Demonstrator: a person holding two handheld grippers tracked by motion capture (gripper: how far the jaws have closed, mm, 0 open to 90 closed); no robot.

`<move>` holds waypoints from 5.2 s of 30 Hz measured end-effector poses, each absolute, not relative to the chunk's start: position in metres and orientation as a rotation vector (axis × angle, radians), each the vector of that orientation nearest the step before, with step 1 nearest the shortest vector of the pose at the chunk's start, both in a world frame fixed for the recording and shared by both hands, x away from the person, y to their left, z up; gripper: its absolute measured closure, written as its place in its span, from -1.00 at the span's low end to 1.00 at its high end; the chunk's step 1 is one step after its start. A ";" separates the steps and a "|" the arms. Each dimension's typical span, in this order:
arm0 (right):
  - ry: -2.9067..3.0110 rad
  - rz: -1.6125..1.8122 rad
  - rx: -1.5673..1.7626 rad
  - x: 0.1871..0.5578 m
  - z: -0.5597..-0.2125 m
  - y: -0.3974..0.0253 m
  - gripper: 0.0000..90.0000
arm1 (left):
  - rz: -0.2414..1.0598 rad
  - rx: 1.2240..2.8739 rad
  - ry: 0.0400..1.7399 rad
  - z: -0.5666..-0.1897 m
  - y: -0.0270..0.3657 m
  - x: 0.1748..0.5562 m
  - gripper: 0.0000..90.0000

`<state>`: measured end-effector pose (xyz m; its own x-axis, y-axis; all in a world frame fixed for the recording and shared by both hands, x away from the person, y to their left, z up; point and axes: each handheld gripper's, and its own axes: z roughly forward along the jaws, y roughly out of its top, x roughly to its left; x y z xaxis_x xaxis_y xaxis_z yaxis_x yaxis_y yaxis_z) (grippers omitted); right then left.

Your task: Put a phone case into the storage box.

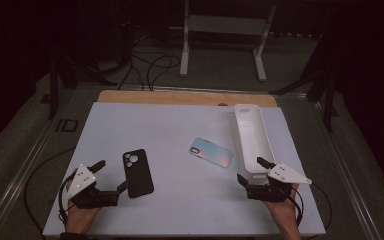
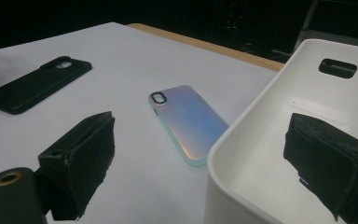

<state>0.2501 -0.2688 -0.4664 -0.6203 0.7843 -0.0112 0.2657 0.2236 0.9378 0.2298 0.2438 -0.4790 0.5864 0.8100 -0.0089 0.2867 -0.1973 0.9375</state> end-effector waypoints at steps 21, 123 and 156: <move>2.046 1.378 0.951 0.267 -0.445 -0.250 -0.80 | 0.632 1.747 0.919 -0.479 0.245 0.229 -1.00; 2.874 0.259 0.626 0.427 -0.472 -0.123 -0.83 | 0.631 1.761 0.926 -0.481 0.245 0.230 -1.00; 2.999 -0.092 0.742 0.450 -0.497 -0.111 -0.66 | 0.635 1.762 0.925 -0.481 0.246 0.229 -1.00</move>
